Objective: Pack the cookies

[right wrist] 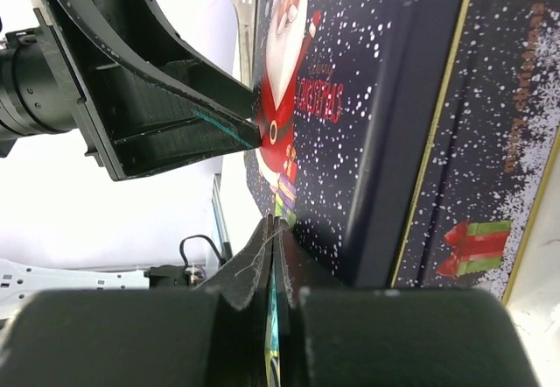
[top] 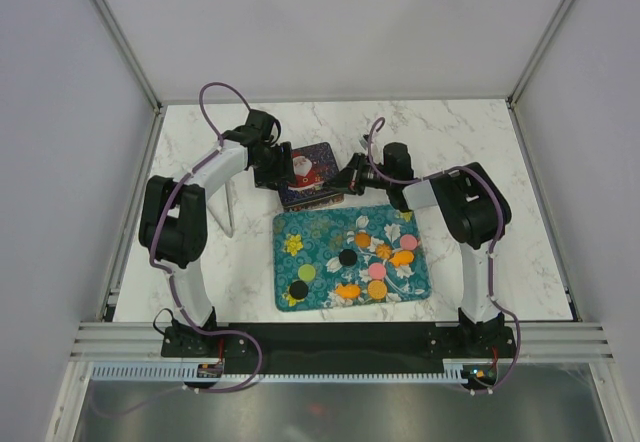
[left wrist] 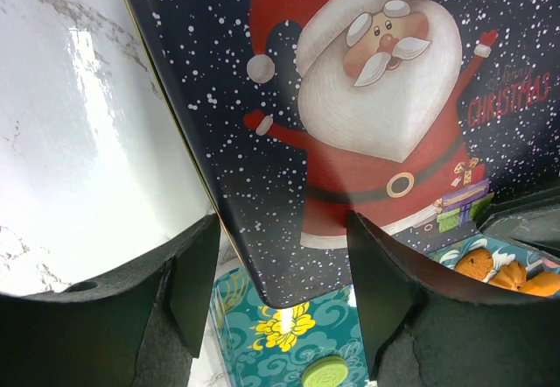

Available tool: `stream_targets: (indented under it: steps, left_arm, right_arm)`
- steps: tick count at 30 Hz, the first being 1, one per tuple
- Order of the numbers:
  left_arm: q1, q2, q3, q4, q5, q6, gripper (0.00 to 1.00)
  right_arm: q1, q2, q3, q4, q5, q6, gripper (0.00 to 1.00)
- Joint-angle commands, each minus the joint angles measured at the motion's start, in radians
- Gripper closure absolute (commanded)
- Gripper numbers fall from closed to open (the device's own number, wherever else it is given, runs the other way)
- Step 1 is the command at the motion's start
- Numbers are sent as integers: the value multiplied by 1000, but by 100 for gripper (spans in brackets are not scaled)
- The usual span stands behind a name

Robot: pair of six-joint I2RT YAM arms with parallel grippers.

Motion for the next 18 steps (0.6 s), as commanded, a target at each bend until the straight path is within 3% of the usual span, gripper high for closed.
stream_targets:
  steps: [1, 8, 18]
  left_arm:
    - [-4, 23, 11, -19, -15, 46, 33]
    - [-6, 21, 16, -19, -13, 45, 33]
    - [-4, 26, 23, -18, -4, 40, 33]
  right_arm:
    - [-23, -15, 28, -56, 26, -29, 94]
    - [-23, -95, 145, -144, 26, -31, 93]
    - [0, 4, 95, 81, 32, 88, 92]
